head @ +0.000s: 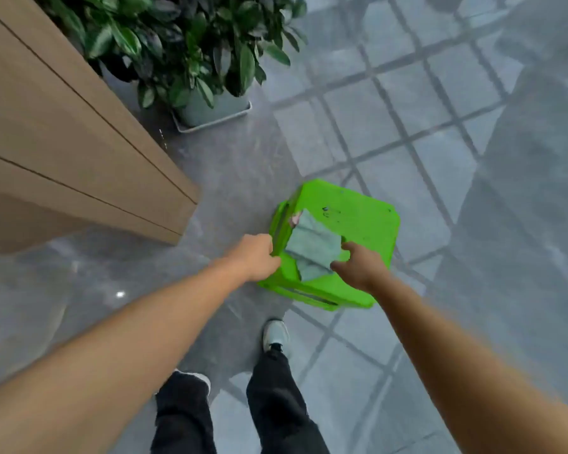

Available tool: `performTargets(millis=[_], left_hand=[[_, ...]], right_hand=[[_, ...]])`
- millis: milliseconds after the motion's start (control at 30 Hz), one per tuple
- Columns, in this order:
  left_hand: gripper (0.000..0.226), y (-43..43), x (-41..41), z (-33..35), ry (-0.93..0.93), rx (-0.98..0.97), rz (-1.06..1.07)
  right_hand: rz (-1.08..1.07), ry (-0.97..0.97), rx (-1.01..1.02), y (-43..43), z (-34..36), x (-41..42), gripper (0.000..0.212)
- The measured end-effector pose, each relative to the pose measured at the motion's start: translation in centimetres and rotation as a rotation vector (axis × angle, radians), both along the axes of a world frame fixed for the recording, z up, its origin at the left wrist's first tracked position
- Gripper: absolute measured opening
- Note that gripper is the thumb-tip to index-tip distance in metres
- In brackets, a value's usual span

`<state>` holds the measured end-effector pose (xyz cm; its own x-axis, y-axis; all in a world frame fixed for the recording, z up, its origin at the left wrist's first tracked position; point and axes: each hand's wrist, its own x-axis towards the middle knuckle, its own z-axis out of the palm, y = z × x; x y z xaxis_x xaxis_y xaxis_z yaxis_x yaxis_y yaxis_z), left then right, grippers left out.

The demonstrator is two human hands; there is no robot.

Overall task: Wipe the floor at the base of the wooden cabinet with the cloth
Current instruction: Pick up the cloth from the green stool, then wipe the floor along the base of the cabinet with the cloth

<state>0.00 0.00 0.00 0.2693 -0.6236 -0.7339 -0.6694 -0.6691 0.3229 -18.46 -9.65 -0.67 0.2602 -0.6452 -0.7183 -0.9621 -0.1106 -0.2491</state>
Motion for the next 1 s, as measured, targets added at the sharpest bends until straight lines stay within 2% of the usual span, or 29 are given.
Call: performTargets(millis=[133, 267, 367, 433, 500, 633, 667, 800, 900, 967, 1000], left_hand=[[0.043, -1.7, -2.2, -7.9, -0.023, -0.078, 0.215], [0.050, -2.8, -3.8, -14.1, -0.007, -0.190, 0.424], [0.044, -2.2, -4.1, -16.7, 0.040, -0.253, 0.500], [0.039, -1.7, -3.8, -17.3, 0.085, -0.293, 0.562], [0.037, -1.1, -3.3, -17.3, 0.178, -0.280, 0.657], [0.040, 1.9, -2.2, -16.4, 0.503, -0.224, 0.987], [0.043, 3.2, -1.6, -16.2, 0.548, -0.208, 1.047], [0.050, 11.3, 2.5, -14.9, 0.577, -0.091, 1.267], [0.052, 19.0, 6.5, -12.3, 0.600, -0.027, 1.388], [0.044, 23.2, 9.7, -9.5, 0.603, -0.071, 1.394], [0.041, 24.9, 11.3, -7.9, 0.611, -0.104, 1.405]], right_hand=[[-0.195, -0.109, -0.035, 0.2, -7.3, 0.3, 0.068], [-0.421, -0.214, -0.168, 0.5, -12.8, 1.0, 0.062], [-0.471, -0.178, -0.305, 1.1, -15.3, 1.1, 0.062], [-0.506, -0.173, -0.325, 1.6, -15.8, 1.5, 0.060], [-0.552, -0.143, -0.235, 2.2, -15.9, 2.1, 0.049], [-0.594, -0.222, 0.156, 5.4, -14.9, 4.3, 0.008], [-0.545, -0.224, 0.226, 6.8, -14.5, 5.0, 0.008], [-0.390, -0.232, 0.324, 13.1, -13.5, 8.9, 0.032], [-0.222, -0.290, 0.400, 17.1, -11.9, 12.4, 0.031], [-0.080, -0.399, 0.697, 19.4, -9.1, 16.4, 0.021], [0.026, -0.507, 0.774, 20.7, -8.0, 18.5, 0.018]])
